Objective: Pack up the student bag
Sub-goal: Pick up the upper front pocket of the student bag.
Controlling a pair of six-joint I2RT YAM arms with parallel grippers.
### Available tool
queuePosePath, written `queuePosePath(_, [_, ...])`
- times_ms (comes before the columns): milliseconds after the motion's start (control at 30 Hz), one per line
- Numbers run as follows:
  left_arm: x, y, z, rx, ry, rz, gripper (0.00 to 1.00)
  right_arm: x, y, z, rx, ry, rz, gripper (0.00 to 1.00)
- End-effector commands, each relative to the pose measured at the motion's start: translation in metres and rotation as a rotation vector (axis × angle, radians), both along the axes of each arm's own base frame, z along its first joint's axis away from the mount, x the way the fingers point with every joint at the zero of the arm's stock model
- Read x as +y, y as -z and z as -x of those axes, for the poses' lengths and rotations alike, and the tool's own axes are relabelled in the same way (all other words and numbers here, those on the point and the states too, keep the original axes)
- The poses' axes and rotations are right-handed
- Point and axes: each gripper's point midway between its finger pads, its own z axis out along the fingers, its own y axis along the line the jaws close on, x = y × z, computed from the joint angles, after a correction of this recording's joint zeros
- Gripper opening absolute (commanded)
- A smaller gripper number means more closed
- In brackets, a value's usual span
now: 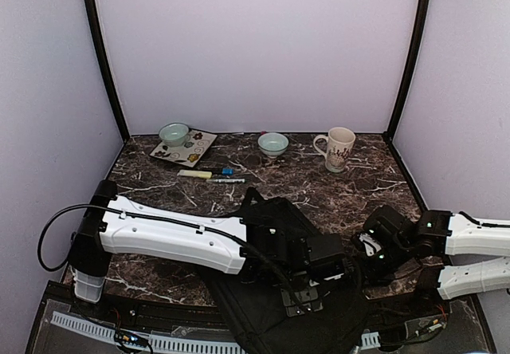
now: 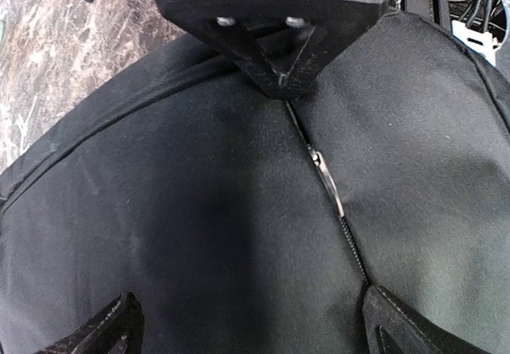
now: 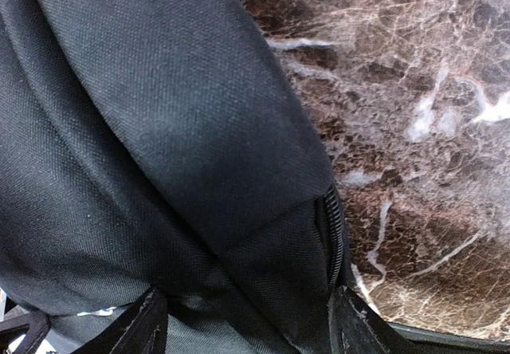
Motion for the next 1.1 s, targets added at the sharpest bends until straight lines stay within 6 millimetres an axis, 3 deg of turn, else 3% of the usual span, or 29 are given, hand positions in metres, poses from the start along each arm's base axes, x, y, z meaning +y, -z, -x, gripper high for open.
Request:
queuePosePath(0, [0.006,0.019,-0.005,-0.045,-0.007,-0.033,0.99,-0.005,0.004,-0.006,-0.029,0.021,0.028,0.69])
queuePosePath(233, [0.027,0.049,-0.011,-0.062,-0.064,-0.145,0.99,-0.004,0.002,-0.007,-0.032,0.024,0.032,0.69])
queuePosePath(367, [0.058,0.066,-0.031,-0.152,-0.144,-0.245,0.94,-0.005,0.000,-0.008,-0.034,0.028,0.036,0.69])
queuePosePath(400, [0.065,0.070,-0.035,-0.157,-0.174,-0.258,0.88,-0.004,-0.001,-0.009,-0.038,0.029,0.034,0.69])
queuePosePath(500, [0.073,0.069,-0.046,-0.153,-0.252,-0.230,0.52,-0.003,-0.005,-0.012,-0.049,0.032,0.030,0.69])
queuePosePath(633, [0.063,0.054,-0.046,-0.133,-0.277,-0.116,0.06,0.004,-0.017,-0.016,-0.066,0.023,0.003,0.69])
queuePosePath(667, [0.058,0.053,-0.044,-0.113,-0.268,-0.093,0.03,0.006,-0.021,-0.017,-0.075,0.022,-0.010,0.69])
queuePosePath(867, [0.038,0.046,-0.037,-0.027,-0.273,0.015,0.00,0.021,-0.055,-0.028,-0.134,0.019,-0.088,0.69])
queuePosePath(1067, [0.029,0.029,-0.056,0.107,-0.387,0.197,0.00,0.044,-0.101,-0.036,-0.197,0.002,-0.238,0.68])
